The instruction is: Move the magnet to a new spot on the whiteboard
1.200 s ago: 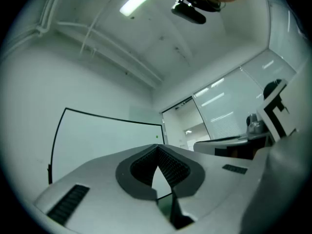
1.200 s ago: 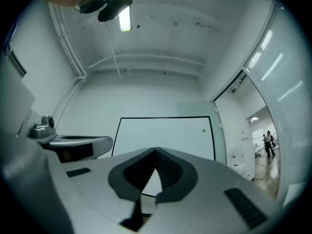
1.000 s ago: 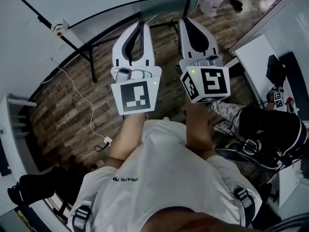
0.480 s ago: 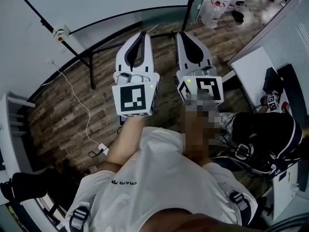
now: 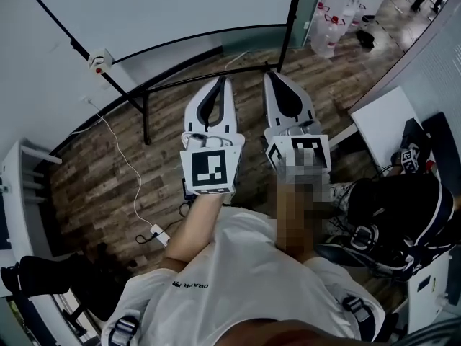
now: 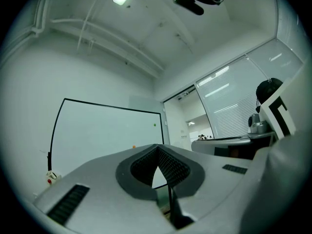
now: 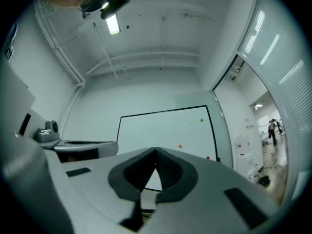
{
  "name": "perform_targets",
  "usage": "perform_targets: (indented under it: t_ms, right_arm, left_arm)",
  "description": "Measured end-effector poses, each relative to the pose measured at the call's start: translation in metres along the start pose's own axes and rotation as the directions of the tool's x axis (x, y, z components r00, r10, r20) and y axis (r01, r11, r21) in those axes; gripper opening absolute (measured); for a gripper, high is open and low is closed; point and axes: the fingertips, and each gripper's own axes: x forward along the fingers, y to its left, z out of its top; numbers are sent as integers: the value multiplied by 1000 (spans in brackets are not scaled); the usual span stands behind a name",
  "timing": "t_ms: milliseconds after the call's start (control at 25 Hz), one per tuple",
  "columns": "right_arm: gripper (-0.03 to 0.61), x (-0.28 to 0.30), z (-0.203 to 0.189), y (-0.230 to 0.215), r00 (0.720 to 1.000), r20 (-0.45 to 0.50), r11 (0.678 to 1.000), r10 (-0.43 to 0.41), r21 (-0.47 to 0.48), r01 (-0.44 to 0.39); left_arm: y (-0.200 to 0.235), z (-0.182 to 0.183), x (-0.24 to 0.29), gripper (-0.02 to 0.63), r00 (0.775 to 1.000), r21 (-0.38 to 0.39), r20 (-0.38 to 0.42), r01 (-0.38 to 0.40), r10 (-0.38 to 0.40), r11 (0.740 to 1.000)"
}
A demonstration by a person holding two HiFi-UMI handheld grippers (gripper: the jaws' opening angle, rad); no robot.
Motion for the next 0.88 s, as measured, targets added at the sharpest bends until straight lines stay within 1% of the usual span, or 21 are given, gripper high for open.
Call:
perform_targets:
  t_ms: [240, 440, 520, 600, 680, 800, 880]
  right_arm:
    - [14, 32, -19, -15, 1000, -11, 1000, 4, -8, -5]
    - [14, 76, -21, -38, 1000, 3, 1000, -4, -28, 4]
    - [13, 100, -21, -43, 1000, 15, 1000, 6, -28, -6]
    - [13, 128, -23, -46, 1000, 22, 1000, 11, -24, -10]
    - [13, 152, -31, -53, 1000, 9, 1000, 3, -20, -3]
    - [12, 182, -42, -68, 1000, -17, 1000, -20, -14, 20]
    - [13, 203, -45, -80, 999, -22, 999, -37, -14, 37]
  left_arm:
    - [9, -21, 34, 3, 1000, -8, 11, 9, -9, 1000]
    - [30, -33, 85, 3, 999, -36, 36, -1, 2, 999]
    - [41, -35, 110, 3, 999, -32, 41, 17, -16, 999]
    - [54, -39, 135, 3, 999, -24, 38, 38, -37, 999]
    - [66, -47, 158, 3, 999, -22, 23, 45, -44, 999]
    - [81, -59, 190, 3, 998, -45, 4, 55, -55, 997]
    - [91, -63, 212, 3, 998, -46, 2, 60, -60, 997]
